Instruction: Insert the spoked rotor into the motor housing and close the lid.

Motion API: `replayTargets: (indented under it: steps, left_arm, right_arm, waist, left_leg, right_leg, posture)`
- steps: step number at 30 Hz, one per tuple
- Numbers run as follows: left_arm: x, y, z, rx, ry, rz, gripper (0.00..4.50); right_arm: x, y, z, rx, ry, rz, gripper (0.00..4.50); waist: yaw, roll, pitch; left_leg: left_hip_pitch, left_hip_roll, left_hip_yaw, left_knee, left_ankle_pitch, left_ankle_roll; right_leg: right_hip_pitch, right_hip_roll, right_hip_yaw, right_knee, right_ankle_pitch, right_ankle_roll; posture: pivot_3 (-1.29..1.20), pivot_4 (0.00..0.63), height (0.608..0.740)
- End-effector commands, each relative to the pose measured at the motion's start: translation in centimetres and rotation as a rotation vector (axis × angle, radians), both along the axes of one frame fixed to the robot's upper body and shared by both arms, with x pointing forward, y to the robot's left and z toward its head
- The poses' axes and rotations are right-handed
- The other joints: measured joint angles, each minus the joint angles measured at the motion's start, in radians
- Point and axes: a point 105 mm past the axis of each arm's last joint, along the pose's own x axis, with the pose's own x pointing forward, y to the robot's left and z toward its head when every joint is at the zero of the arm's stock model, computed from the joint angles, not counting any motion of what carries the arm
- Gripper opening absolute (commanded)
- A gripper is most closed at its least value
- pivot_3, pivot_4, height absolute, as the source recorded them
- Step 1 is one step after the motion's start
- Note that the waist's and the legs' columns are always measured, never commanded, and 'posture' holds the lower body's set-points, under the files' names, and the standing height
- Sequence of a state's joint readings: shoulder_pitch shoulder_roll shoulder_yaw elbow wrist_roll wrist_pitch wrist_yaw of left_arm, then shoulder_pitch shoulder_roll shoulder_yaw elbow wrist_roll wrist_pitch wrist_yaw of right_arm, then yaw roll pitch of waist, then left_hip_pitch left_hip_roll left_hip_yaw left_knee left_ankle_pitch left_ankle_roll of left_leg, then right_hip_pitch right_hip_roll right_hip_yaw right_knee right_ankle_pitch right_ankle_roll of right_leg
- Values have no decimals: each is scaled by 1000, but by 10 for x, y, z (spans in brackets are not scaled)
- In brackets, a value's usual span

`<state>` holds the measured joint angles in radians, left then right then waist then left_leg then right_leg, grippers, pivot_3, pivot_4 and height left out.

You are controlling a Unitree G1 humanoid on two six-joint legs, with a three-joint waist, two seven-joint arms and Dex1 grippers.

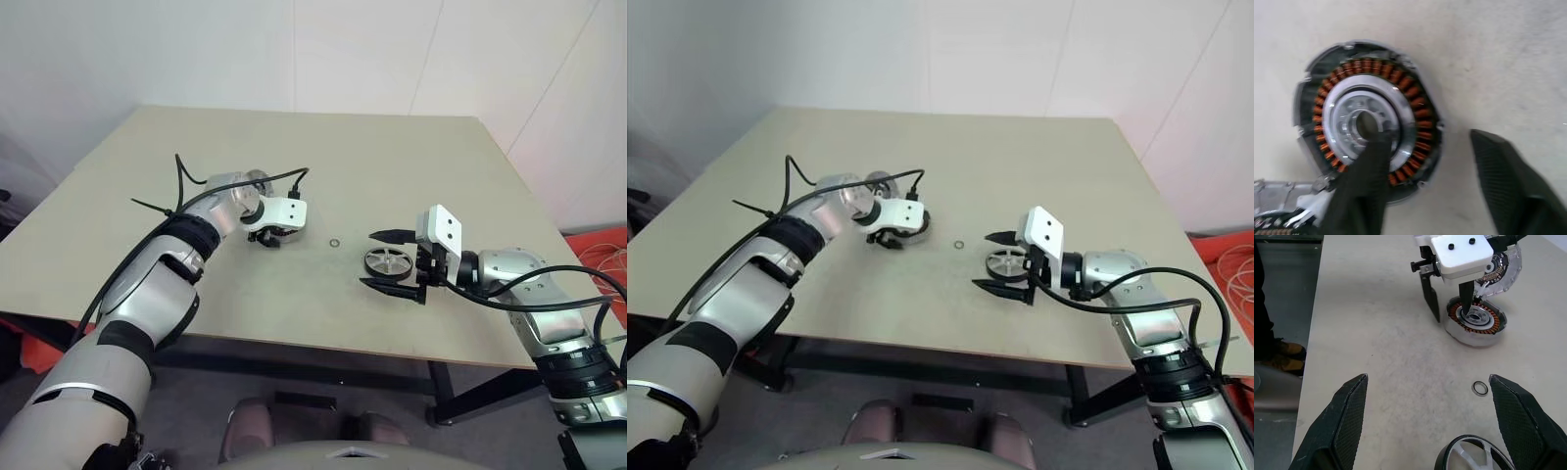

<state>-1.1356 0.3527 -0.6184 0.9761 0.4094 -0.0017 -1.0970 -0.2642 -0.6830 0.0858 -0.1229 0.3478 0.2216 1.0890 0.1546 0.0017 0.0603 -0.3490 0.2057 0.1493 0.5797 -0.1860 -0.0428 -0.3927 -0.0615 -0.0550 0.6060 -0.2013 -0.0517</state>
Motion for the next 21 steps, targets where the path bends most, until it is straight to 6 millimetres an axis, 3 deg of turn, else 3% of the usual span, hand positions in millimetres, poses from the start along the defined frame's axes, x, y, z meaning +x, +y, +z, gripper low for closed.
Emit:
replayTargets:
  steps: [1,5,14,21]
  left_arm:
    - [0,4,-4,21,14,8,1229]
    - [-1,3,-5,30,19,-7,70]
    - [-3,1,-6,41,37,-39,31]
    - [-14,-1,13,77,66,-196,31]
  right_arm:
    - [4,1,13,12,-62,2,4500]
    - [4,1,13,12,-65,-3,4500]
    - [5,0,12,5,-69,-13,4500]
    - [5,-2,10,-8,-70,-17,4500]
  waist:
    - [1,0,0]
    - [5,0,0]
    - [5,0,0]
    - [4,0,0]
  left_leg:
    - [0,0,0,0,0,0]
    - [2,-1,0,0,0,0]
    - [2,-1,0,0,2,2]
    - [-1,-1,0,-1,1,4]
  right_leg:
    - [0,0,0,0,0,0]
    - [3,-2,-1,0,0,1]
    - [3,-5,-3,0,0,1]
    - [0,-5,-3,0,0,1]
  posture:
    - [0,0,740]
    - [0,0,740]
    - [0,0,740]
    - [0,0,740]
